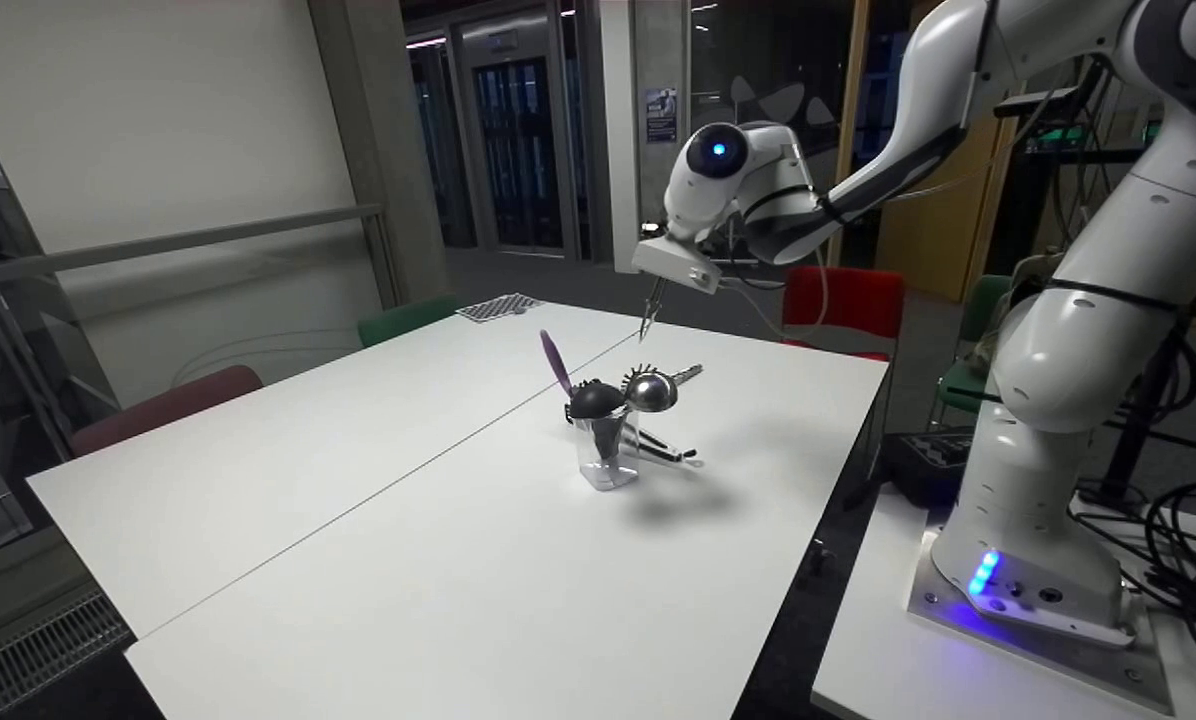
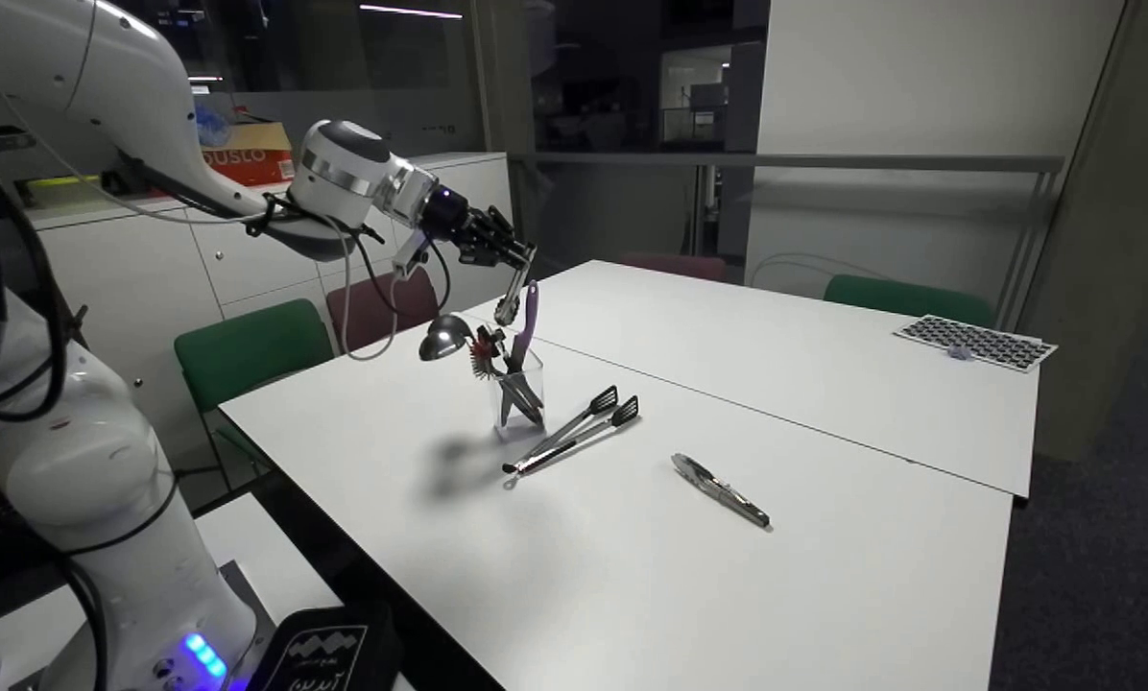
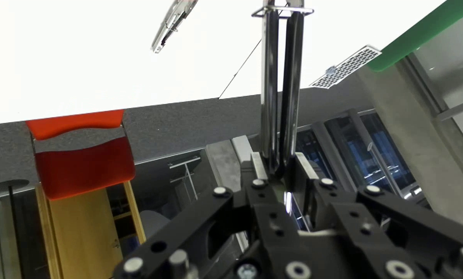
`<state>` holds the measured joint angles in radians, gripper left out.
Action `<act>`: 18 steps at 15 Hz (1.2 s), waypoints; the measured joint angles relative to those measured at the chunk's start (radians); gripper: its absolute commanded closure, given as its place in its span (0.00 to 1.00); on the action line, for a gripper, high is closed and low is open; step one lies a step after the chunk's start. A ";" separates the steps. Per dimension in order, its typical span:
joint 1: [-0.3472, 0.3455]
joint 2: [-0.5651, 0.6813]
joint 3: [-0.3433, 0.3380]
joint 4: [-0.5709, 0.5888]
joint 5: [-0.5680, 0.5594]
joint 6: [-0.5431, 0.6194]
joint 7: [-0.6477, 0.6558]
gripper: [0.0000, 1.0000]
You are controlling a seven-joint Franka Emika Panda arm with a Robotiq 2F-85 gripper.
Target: Pick the object on the right and put it in the holder
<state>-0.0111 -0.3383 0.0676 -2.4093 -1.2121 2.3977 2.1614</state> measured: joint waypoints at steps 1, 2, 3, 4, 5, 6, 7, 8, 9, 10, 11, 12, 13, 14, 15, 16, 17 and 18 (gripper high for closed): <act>0.003 0.027 0.004 0.017 0.000 0.000 -0.001 0.95; 0.005 0.054 0.007 0.033 0.000 0.000 -0.002 0.95; 0.010 0.081 0.007 0.050 0.000 -0.001 -0.005 0.95; 0.012 0.108 0.008 0.066 0.000 -0.001 -0.008 0.95; 0.014 0.134 0.010 0.082 0.000 -0.001 -0.011 0.95; 0.014 0.161 0.011 0.099 0.000 -0.002 -0.016 0.95; 0.014 0.188 0.011 0.116 0.000 -0.003 -0.021 0.95; 0.014 0.215 0.011 0.135 0.000 -0.004 -0.025 0.95; 0.014 0.242 0.011 0.153 0.000 -0.006 -0.028 0.95; 0.015 0.271 0.011 0.173 0.000 -0.009 -0.031 0.95; 0.016 0.299 0.011 0.193 0.000 -0.015 -0.034 0.95; 0.018 0.327 0.011 0.213 0.000 -0.023 -0.035 0.95; 0.022 0.354 0.011 0.232 0.000 -0.032 -0.035 0.95; 0.025 0.380 0.011 0.251 0.000 -0.041 -0.035 0.95; 0.028 0.406 0.011 0.269 0.001 -0.046 -0.035 0.95; 0.029 0.431 0.011 0.287 0.001 -0.050 -0.035 0.95; 0.031 0.455 0.011 0.302 0.004 -0.053 -0.036 0.95; 0.033 0.479 0.010 0.317 0.007 -0.057 -0.037 0.95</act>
<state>0.0221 0.1408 0.0772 -2.0922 -1.2053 2.3406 2.1246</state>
